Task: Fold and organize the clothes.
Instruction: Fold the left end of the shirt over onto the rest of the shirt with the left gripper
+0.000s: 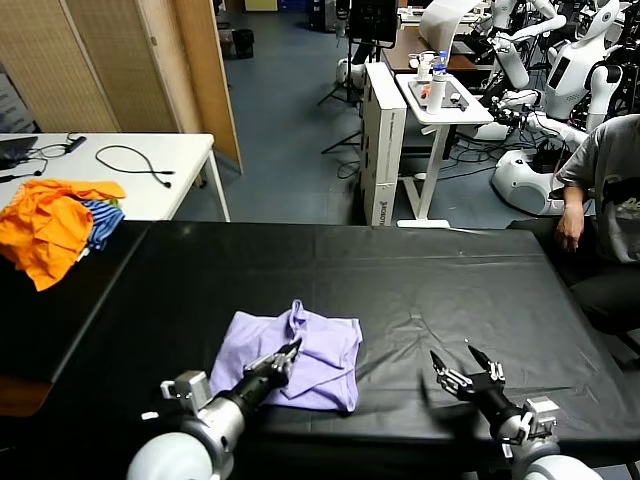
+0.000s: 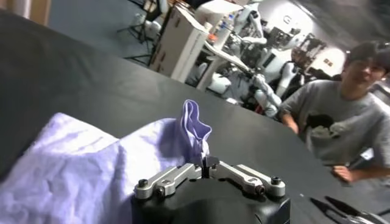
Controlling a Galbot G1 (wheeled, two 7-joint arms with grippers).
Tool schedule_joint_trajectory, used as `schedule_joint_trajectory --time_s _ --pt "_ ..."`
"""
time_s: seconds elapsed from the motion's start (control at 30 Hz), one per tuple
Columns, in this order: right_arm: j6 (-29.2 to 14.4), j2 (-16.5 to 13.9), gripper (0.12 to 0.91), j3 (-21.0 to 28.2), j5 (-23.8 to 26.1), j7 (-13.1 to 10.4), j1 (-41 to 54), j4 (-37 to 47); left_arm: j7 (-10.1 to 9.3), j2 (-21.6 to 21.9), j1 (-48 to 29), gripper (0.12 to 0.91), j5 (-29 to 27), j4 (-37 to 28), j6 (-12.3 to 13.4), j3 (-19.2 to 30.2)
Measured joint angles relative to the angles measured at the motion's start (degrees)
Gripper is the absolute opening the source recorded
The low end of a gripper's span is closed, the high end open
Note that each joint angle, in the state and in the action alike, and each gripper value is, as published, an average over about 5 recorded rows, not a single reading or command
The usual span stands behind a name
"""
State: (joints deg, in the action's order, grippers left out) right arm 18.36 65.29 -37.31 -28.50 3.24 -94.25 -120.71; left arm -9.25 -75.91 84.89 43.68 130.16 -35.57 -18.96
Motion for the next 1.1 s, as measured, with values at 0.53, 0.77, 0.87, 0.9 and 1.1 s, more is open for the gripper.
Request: schedule_joint_trajectory --time_s 0.53,0.77,0.87,0.9,1.1 --pt "0.0 1.2 0.907 1.3 1.5 -0.2 0.1 0.3 1.28 -3.4 -1.6 0.167 -3.6 -1.8 0.6 4.0" --pt "0.1 1.3 0.907 1.4 1.8 -0.1 0.0 0.4 2.25 -4.5 -1.6 0.167 -6.4 -4.2 1.7 4.9" --pt "0.2 1.3 0.907 1.7 1.9 -0.1 0.3 0.4 2.42 -4.8 -1.4 0.167 -7.4 -4.7 1.8 5.4" --pt "0.3 1.2 0.907 1.8 2.0 0.0 0.4 0.4 2.59 -5.0 -1.3 0.167 -7.9 -4.9 1.8 5.6" --pt "0.5 0.0 0.907 2.9 1.8 1.1 0.7 0.3 3.22 -6.0 -0.6 0.355 -10.4 -5.5 2.3 7.0"
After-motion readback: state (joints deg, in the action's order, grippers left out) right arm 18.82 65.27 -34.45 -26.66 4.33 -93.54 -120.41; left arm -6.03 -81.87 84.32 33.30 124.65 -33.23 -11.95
